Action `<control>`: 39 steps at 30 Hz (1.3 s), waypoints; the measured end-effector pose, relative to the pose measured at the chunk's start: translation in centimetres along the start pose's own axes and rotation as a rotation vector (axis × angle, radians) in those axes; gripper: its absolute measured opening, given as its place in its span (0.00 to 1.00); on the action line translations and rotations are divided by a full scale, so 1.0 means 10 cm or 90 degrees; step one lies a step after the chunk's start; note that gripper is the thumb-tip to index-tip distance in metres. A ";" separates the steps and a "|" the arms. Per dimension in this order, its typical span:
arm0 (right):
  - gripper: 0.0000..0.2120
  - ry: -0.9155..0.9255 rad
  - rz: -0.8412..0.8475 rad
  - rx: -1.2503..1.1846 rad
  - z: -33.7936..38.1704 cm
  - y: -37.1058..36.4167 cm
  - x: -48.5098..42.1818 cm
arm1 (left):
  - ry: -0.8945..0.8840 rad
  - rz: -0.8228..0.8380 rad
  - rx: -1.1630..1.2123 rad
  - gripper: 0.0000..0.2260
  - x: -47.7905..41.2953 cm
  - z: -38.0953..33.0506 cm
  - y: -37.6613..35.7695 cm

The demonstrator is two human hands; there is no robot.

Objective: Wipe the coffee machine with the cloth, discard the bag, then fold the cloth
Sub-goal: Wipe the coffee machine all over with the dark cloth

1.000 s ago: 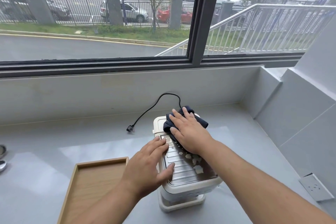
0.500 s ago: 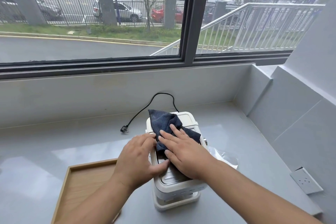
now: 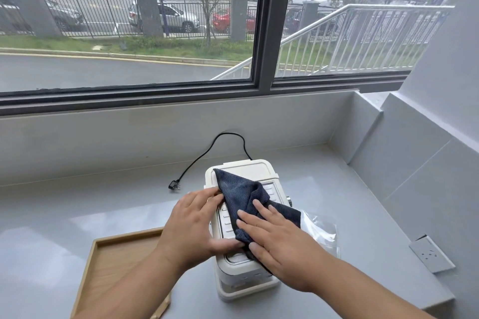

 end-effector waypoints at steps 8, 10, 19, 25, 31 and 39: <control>0.28 -0.001 0.035 -0.015 -0.14 0.02 0.40 | 0.011 -0.010 0.017 0.42 0.02 0.03 -0.06; 0.28 -0.017 0.027 -0.014 -0.20 0.05 0.39 | 0.015 -0.009 0.019 0.42 0.03 0.05 -0.07; 0.33 -0.128 -0.102 -0.068 -0.36 0.19 -0.24 | 0.055 0.012 0.094 0.48 0.03 0.09 -0.08; 0.32 -0.137 -0.126 -0.098 -0.34 0.26 -0.87 | 0.068 0.024 0.116 0.52 0.04 0.11 -0.12; 0.28 -0.115 -0.126 -0.078 -0.12 0.22 -1.27 | 0.079 0.016 0.140 0.53 0.05 0.13 -0.14; 0.24 -0.069 -0.136 -0.116 0.13 0.18 -1.39 | 0.092 0.015 0.125 0.53 0.02 0.18 -0.17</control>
Point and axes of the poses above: each hand's wrist, its own x-axis away from the middle knuckle, its own y-axis out of the back of the hand, z = x × y, the point moved 5 cm from there along -x, towards the middle knuckle, and after that the axes turned 8 degrees about -y, right-handed, at the moved point
